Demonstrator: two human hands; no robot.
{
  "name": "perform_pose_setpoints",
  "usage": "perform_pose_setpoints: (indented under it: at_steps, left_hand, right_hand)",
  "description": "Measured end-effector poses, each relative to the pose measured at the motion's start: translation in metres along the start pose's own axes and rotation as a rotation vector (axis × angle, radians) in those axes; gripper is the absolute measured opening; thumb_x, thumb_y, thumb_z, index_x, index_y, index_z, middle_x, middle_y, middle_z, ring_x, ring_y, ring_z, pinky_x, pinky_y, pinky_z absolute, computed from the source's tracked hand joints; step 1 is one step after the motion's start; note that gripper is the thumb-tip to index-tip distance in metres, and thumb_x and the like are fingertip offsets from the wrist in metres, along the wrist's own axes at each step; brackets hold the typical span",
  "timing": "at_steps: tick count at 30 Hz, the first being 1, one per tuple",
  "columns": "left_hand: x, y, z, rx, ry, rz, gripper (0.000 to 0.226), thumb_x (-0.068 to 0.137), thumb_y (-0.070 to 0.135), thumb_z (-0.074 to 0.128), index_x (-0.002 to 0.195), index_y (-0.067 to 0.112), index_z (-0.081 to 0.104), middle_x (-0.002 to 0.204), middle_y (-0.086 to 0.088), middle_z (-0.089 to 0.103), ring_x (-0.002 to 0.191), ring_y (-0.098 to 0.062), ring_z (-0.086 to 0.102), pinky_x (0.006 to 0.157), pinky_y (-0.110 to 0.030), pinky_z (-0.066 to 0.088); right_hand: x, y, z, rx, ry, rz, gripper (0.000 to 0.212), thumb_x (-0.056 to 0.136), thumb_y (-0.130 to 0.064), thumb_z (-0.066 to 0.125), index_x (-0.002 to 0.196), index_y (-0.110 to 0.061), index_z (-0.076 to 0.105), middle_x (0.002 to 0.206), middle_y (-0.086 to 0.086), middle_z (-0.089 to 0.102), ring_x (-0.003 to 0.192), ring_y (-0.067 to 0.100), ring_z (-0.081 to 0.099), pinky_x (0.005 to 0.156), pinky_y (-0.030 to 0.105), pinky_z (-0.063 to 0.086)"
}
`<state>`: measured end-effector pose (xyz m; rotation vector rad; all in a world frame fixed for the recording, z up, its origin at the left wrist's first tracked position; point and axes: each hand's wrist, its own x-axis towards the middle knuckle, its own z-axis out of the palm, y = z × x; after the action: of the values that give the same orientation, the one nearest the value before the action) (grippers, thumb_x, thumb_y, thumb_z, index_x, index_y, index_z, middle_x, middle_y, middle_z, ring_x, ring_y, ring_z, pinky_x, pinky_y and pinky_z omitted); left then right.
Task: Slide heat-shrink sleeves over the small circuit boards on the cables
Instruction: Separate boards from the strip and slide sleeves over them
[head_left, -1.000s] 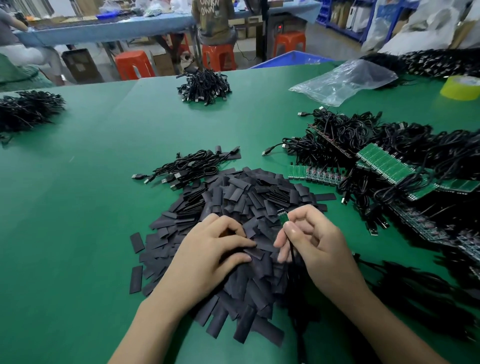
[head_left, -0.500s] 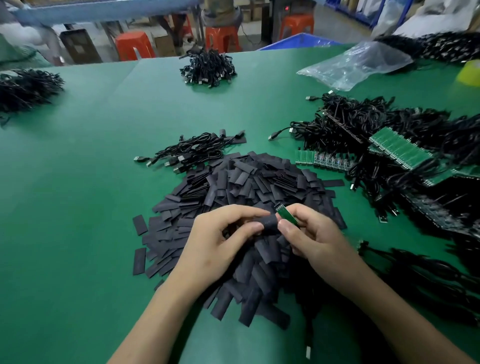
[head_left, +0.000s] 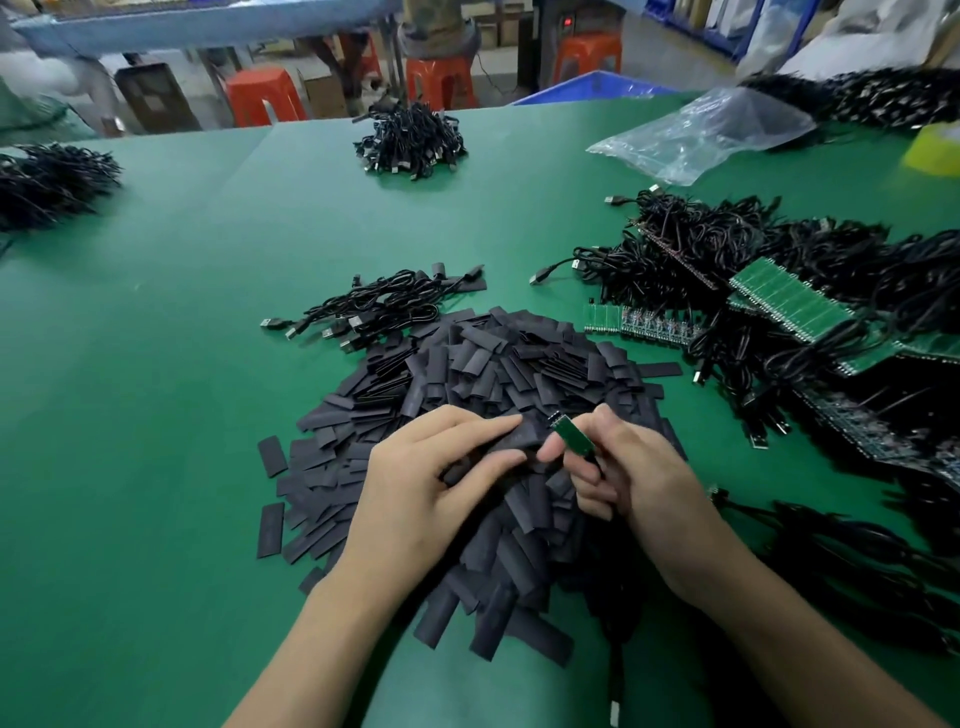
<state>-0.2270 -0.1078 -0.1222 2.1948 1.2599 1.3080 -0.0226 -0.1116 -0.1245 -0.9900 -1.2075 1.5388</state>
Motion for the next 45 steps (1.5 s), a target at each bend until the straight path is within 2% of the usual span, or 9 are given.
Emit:
perform_pose_setpoints:
  at_steps: [3,7,10,14,21,29,34,40,45]
  left_hand:
    - [-0.001,-0.002,-0.002,-0.064,-0.022,-0.050,0.025,0.090,0.023,0.076,0.115,0.018,0.078,0.101,0.009,0.071,0.095,-0.008,0.067,0.084,-0.016,0.047]
    - [0.001,-0.006,-0.004,-0.094,-0.038,-0.068,0.022,0.090,0.020,0.075,0.112,0.016,0.079,0.103,0.009,0.072,0.097,-0.010,0.069,0.086,-0.019,0.049]
    - [0.001,-0.007,-0.005,-0.101,-0.041,-0.072,0.021,0.090,0.020,0.076,0.111,0.017,0.080,0.103,0.009,0.073,0.098,-0.010,0.069,0.086,-0.019,0.049]
    - [0.001,-0.009,-0.005,-0.116,-0.044,-0.065,0.021,0.089,0.020,0.077,0.110,0.017,0.080,0.102,0.009,0.073,0.097,-0.011,0.069,0.086,-0.019,0.050]
    - [0.000,-0.008,-0.004,-0.095,-0.058,-0.023,0.021,0.089,0.017,0.078,0.110,0.015,0.080,0.101,0.009,0.072,0.095,-0.010,0.070,0.083,-0.021,0.052]
    - [-0.001,-0.011,-0.005,0.070,-0.098,0.116,0.025,0.093,0.025,0.075,0.116,0.018,0.078,0.102,0.008,0.068,0.094,-0.006,0.065,0.082,-0.023,0.052]
    - [0.001,-0.014,-0.011,0.145,-0.145,0.178,0.024,0.097,0.029,0.071,0.118,0.020,0.077,0.103,0.006,0.067,0.092,-0.011,0.066,0.079,-0.031,0.055]
    - [0.000,-0.012,-0.009,0.128,-0.170,0.147,0.025,0.098,0.030,0.068,0.121,0.020,0.075,0.105,0.008,0.066,0.094,-0.007,0.065,0.081,-0.028,0.054]
    - [-0.001,-0.012,-0.007,0.069,-0.164,0.075,0.026,0.096,0.028,0.071,0.121,0.022,0.075,0.106,0.013,0.064,0.096,-0.002,0.064,0.085,-0.017,0.048]
  right_hand:
    - [0.001,-0.002,-0.001,0.063,-0.005,0.044,0.040,0.098,-0.038,0.046,0.087,-0.014,0.076,0.065,-0.005,0.040,0.054,0.009,0.030,0.049,0.021,0.032]
    - [-0.003,-0.006,0.002,-0.172,0.010,-0.012,0.028,0.096,-0.036,0.053,0.088,-0.020,0.074,0.068,0.009,0.033,0.059,0.021,0.030,0.053,0.027,0.033]
    - [-0.006,-0.005,0.003,-0.358,0.007,-0.095,0.023,0.103,-0.030,0.056,0.088,-0.024,0.072,0.059,-0.003,0.038,0.057,0.019,0.033,0.054,0.033,0.030]
    - [-0.007,-0.005,0.003,-0.421,0.036,-0.127,0.018,0.103,-0.017,0.058,0.092,-0.018,0.072,0.060,-0.024,0.057,0.056,-0.003,0.047,0.058,0.012,0.039]
    - [-0.008,-0.005,0.004,-0.473,0.077,-0.148,0.017,0.100,-0.018,0.063,0.087,-0.021,0.074,0.059,-0.016,0.053,0.055,0.000,0.042,0.054,0.014,0.034]
    - [-0.007,-0.006,-0.001,-0.541,0.040,-0.127,0.015,0.097,-0.024,0.068,0.083,-0.025,0.074,0.075,0.010,0.066,0.068,0.033,0.058,0.065,0.046,0.047]
    - [-0.007,-0.005,-0.003,-0.622,0.007,-0.113,0.015,0.096,-0.025,0.069,0.081,-0.024,0.073,0.070,0.003,0.062,0.061,0.010,0.052,0.062,0.033,0.044]
    - [-0.007,-0.008,-0.001,-0.632,0.008,-0.126,0.015,0.094,-0.024,0.071,0.078,-0.021,0.072,0.069,0.005,0.061,0.060,0.016,0.053,0.064,0.039,0.046]
    - [-0.007,-0.009,-0.001,-0.703,0.046,-0.199,0.016,0.093,-0.022,0.073,0.076,-0.023,0.070,0.073,-0.006,0.063,0.066,0.011,0.058,0.062,0.024,0.046]
